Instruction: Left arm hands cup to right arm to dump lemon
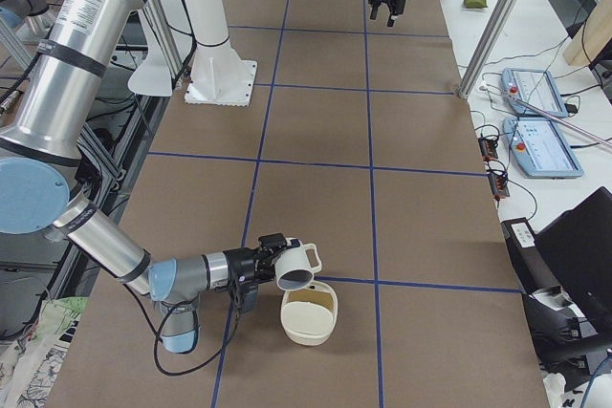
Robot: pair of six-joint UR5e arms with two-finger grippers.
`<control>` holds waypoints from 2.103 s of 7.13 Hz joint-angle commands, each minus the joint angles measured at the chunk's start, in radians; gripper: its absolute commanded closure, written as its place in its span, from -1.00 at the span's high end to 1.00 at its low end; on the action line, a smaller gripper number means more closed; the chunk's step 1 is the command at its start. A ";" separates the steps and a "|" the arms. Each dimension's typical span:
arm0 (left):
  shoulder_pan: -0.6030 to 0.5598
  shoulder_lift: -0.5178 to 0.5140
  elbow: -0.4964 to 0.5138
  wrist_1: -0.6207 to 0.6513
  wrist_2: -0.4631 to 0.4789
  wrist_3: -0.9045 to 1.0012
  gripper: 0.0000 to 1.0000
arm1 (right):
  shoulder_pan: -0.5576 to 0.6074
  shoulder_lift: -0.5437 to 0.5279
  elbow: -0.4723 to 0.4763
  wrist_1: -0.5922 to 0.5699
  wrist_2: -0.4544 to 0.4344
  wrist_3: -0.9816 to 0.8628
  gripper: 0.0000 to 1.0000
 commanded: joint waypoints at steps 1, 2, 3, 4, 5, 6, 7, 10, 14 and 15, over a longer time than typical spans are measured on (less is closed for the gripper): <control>0.001 -0.006 0.000 0.000 0.003 0.000 1.00 | 0.101 0.056 -0.049 -0.003 0.098 0.169 -0.84; 0.001 -0.005 0.000 0.000 0.009 0.002 1.00 | 0.102 0.057 -0.048 -0.001 0.101 0.179 -0.83; 0.001 -0.005 0.002 0.000 0.010 0.002 1.00 | 0.104 0.057 -0.041 -0.001 0.101 0.185 -0.81; 0.001 -0.005 0.000 0.002 0.010 0.002 1.00 | 0.111 0.057 -0.032 -0.001 0.102 0.255 -0.81; 0.001 -0.003 0.000 0.002 0.010 0.002 1.00 | 0.127 0.072 -0.029 0.000 0.102 0.318 -0.82; 0.001 -0.002 0.000 0.002 0.010 0.002 1.00 | 0.141 0.089 -0.029 0.000 0.104 0.371 -0.81; 0.003 -0.002 0.000 0.002 0.010 0.002 1.00 | 0.157 0.097 -0.025 0.002 0.104 0.438 -0.81; 0.003 -0.003 0.002 0.002 0.010 0.002 1.00 | 0.211 0.134 -0.020 0.002 0.128 0.578 -0.80; 0.003 -0.005 0.002 0.002 0.016 0.002 1.00 | 0.234 0.132 -0.024 0.058 0.145 0.697 -0.77; 0.003 -0.005 0.002 0.002 0.018 0.002 1.00 | 0.234 0.126 -0.031 0.092 0.145 0.704 -0.76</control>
